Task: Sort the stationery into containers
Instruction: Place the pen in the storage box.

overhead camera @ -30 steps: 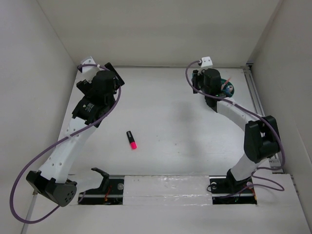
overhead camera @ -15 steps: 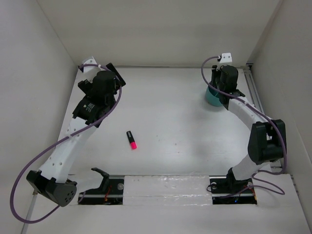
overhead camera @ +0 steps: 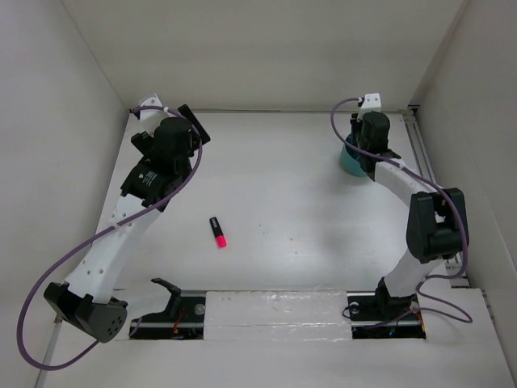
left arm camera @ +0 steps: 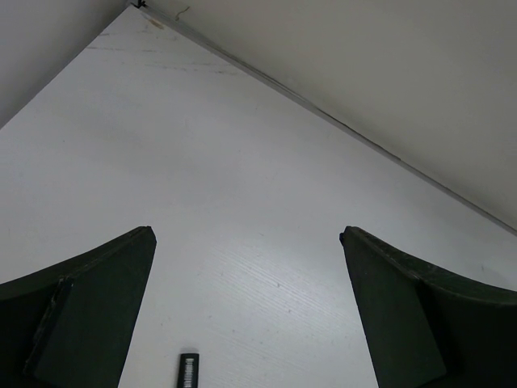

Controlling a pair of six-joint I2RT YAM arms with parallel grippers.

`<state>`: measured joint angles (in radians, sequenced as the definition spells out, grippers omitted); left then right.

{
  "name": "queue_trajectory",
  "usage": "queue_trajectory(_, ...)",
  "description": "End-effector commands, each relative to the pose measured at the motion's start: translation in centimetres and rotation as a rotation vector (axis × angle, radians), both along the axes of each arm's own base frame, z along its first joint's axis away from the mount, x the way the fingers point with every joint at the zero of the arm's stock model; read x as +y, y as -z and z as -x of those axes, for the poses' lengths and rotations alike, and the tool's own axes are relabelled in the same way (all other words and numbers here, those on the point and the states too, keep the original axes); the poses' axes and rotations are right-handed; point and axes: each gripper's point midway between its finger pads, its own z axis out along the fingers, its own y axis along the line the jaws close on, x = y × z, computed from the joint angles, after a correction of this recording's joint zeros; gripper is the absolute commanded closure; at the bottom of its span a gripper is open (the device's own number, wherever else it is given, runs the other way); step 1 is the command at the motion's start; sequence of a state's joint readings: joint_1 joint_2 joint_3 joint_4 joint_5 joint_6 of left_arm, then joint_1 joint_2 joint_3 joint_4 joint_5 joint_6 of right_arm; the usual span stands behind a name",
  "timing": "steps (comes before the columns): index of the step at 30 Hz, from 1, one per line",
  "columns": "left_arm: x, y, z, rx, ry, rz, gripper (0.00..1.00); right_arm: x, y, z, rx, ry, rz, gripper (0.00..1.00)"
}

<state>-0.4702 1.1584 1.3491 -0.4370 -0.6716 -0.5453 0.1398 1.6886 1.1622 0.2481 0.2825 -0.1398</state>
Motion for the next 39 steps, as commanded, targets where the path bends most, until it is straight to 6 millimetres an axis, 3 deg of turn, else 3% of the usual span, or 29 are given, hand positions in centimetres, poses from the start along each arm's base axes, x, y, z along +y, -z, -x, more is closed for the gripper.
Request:
queue_trajectory(1, -0.3, -0.6, -0.2, -0.031, 0.014, 0.008, 0.00, 0.4, -2.8, -1.0, -0.091, 0.008, 0.004, 1.00)
queue_trajectory(10, -0.4, -0.8, -0.3, -0.035, 0.026, 0.007, 0.00, 1.1, -1.0, -1.9, -0.058, 0.004, 0.030, 1.00)
queue_trajectory(12, -0.6, -0.7, -0.3, -0.034, 0.034, 0.010, 0.00, 1.1, -1.5, -2.0, -0.067, 0.002, 0.037, 1.00)
queue_trajectory(17, -0.6, -0.7, -0.3, -0.032, 0.037, 0.001, 0.00, 1.6, -0.5, -2.2, -0.048, -0.008, 0.041, 1.00)
queue_trajectory(39, -1.1, -0.4, -0.4, -0.028, 0.063, 0.010, 0.00, 2.1, 0.6, -2.4, -0.014, -0.013, 0.058, 0.96)
